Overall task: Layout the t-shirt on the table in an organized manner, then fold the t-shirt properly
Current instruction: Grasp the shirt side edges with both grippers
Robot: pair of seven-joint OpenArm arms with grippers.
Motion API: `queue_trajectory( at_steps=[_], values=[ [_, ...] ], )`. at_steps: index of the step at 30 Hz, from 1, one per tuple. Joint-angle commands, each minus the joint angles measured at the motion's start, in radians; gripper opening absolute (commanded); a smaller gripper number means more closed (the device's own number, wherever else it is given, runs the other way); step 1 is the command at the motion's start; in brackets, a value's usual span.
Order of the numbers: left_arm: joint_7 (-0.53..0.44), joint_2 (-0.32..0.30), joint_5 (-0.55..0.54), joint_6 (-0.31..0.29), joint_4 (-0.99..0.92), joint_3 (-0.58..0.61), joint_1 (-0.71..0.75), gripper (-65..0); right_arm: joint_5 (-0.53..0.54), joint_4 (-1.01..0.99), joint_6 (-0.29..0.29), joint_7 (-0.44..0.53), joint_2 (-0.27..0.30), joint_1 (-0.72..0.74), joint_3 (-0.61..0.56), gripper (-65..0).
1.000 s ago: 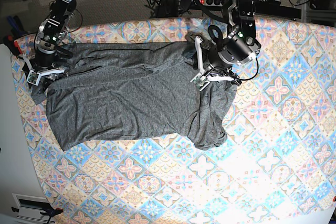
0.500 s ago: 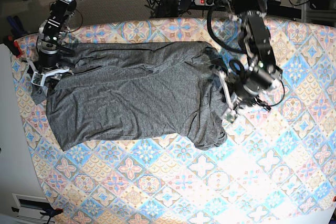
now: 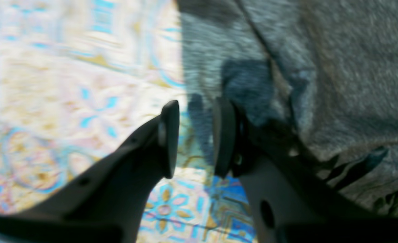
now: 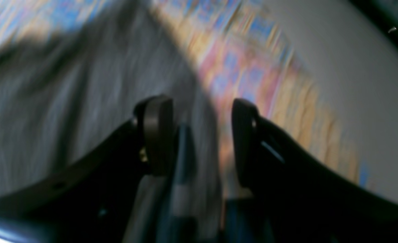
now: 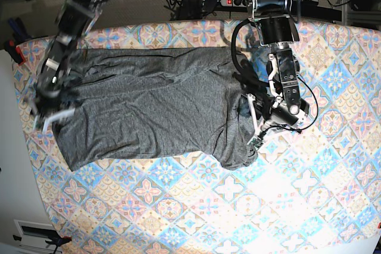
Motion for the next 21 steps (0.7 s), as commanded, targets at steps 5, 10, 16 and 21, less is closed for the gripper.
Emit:
queue_trajectory(
  at_steps=[5, 10, 16, 21],
  values=[
    [-0.013, -0.012, 0.004, 0.004, 0.017, 0.000, 0.049, -48.4, 0.009, -0.166, 0.004, 0.025, 0.073, 0.091, 0.000, -37.9],
    [-0.013, -0.046, -0.002, 0.004, 0.018, 0.000, 0.103, -48.4, 0.007, -0.315, 0.004, 0.074, 0.151, 0.121, -0.004, -37.9],
    [-0.013, -0.050, 0.000, 0.004, 0.070, -0.006, 0.127, -48.4, 0.007, -0.545, 0.004, 0.138, 0.199, 0.284, -0.084, -37.9],
    [-0.010, -0.052, 0.004, 0.004, 0.107, -0.005, 0.150, -48.4, 0.007, -0.634, 0.004, 0.140, 0.199, 0.364, -0.155, -37.9]
  ],
)
